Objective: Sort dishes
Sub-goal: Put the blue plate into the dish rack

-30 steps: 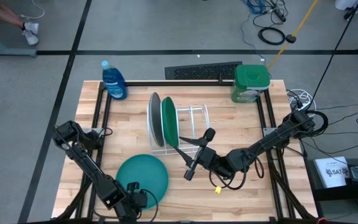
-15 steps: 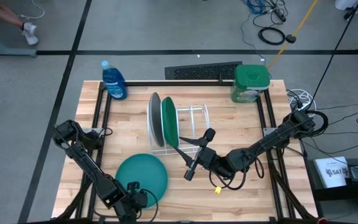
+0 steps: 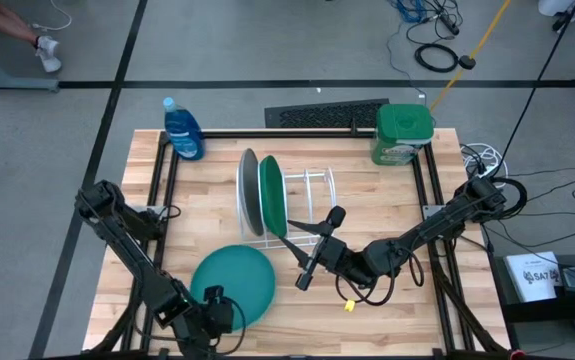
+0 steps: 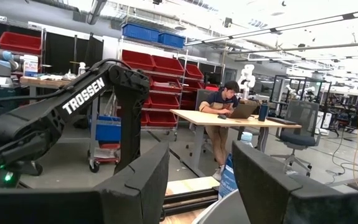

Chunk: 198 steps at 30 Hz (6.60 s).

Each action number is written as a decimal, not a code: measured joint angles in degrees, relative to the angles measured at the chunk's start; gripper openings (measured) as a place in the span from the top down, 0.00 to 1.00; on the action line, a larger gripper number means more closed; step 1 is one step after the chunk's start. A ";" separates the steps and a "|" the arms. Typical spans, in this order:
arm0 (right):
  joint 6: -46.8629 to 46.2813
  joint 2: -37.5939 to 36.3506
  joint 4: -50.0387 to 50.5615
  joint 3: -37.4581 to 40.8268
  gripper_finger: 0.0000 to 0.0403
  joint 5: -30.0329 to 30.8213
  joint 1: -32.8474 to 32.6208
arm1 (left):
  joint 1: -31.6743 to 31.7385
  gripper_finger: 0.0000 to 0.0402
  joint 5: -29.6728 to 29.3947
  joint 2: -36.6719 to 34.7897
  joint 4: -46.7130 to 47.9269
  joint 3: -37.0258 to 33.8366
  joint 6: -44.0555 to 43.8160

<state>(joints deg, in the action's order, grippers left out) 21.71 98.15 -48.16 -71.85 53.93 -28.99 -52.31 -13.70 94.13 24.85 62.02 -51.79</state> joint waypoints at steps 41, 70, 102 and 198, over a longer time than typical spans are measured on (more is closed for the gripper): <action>-26.43 3.18 43.60 0.00 0.58 -51.62 3.14 | -2.60 1.00 -11.23 -4.35 -1.82 0.02 4.68; -27.06 12.17 41.61 0.00 0.66 -58.31 7.72 | -2.56 1.00 -11.31 -4.35 -1.87 0.04 6.23; -19.22 14.02 38.11 0.02 1.00 -60.13 7.85 | -2.36 1.00 -19.07 -4.38 -2.24 0.11 7.30; -21.36 33.75 64.06 -31.06 0.86 -58.74 4.55 | 3.56 1.00 -2.93 4.28 -7.81 0.04 8.83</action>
<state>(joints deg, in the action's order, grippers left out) 0.35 131.90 15.90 -102.91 -4.81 -24.45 -48.75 -16.63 98.41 17.04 62.06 -42.96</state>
